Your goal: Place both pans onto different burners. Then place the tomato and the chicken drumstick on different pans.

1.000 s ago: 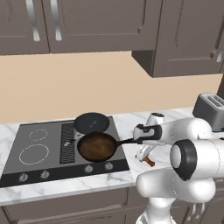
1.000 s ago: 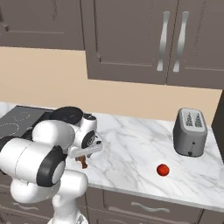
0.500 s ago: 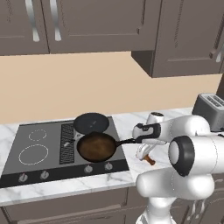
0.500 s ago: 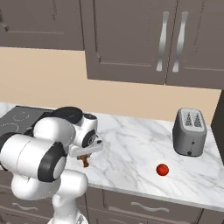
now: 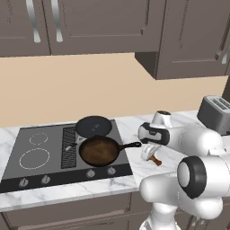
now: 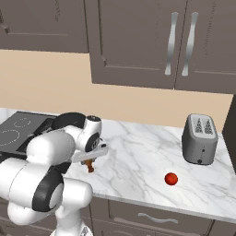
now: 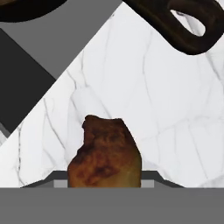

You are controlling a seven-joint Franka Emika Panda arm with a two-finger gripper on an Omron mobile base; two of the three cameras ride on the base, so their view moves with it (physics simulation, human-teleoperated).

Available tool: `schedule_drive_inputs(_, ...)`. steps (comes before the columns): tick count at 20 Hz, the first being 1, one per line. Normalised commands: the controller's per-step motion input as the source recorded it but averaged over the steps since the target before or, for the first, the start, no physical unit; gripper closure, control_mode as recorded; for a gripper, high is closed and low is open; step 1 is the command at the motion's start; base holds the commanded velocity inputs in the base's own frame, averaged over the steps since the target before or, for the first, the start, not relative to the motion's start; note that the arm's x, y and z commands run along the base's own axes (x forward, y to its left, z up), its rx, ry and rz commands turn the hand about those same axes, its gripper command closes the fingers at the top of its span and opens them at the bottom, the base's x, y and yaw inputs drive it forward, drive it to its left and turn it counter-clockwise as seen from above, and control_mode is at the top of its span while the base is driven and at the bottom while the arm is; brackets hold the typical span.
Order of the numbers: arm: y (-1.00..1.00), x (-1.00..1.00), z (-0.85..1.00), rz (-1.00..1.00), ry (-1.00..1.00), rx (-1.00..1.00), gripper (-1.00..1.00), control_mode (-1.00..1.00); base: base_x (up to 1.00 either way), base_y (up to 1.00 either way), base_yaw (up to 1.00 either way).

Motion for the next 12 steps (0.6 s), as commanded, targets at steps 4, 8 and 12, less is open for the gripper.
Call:
schedule_drive_inputs(4,0.10,-0.02,0.28,0.00,-0.05,0.00,1.00,-1.00,0.00,0.00,0.00)
schedule_drive_inputs(8,0.17,0.00,0.36,0.00,0.00,0.00,1.00,-1.00,0.00,0.00,0.00)
schedule_drive_inputs(12,0.13,0.00,0.35,0.00,0.00,0.00,1.00,-1.00,0.00,0.00,0.00)
